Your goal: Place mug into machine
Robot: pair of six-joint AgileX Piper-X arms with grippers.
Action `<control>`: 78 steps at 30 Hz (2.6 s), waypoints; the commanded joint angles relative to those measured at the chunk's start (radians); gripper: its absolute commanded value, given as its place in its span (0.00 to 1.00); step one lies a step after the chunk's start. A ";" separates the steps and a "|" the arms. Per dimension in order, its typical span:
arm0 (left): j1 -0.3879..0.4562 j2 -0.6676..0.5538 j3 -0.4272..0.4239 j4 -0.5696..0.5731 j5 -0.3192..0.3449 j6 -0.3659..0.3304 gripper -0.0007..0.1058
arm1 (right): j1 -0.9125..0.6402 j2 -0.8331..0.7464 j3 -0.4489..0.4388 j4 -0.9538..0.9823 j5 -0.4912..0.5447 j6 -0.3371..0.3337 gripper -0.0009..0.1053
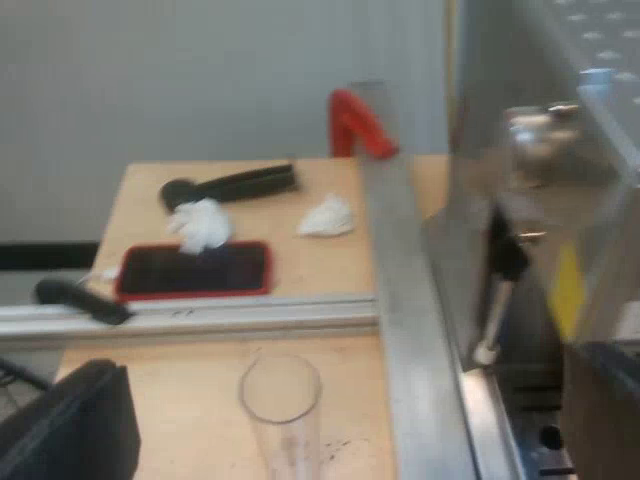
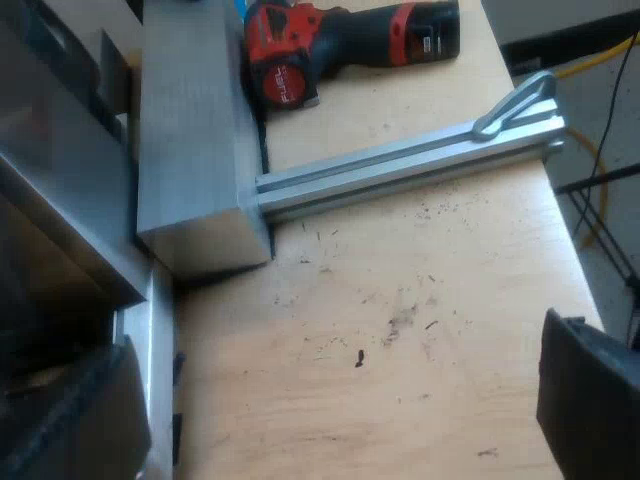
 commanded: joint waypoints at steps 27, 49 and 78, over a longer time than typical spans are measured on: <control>0.005 -0.656 -0.008 0.314 0.110 -0.005 0.82 | -0.007 -0.662 -0.004 0.190 -0.012 -0.071 0.77; 0.009 -0.651 0.124 0.196 0.125 -0.001 0.82 | 0.000 -0.693 0.202 0.161 -0.043 -0.112 0.77; 0.009 -0.649 0.405 0.136 0.125 0.040 0.82 | 0.000 -0.691 0.511 0.134 -0.043 -0.112 0.77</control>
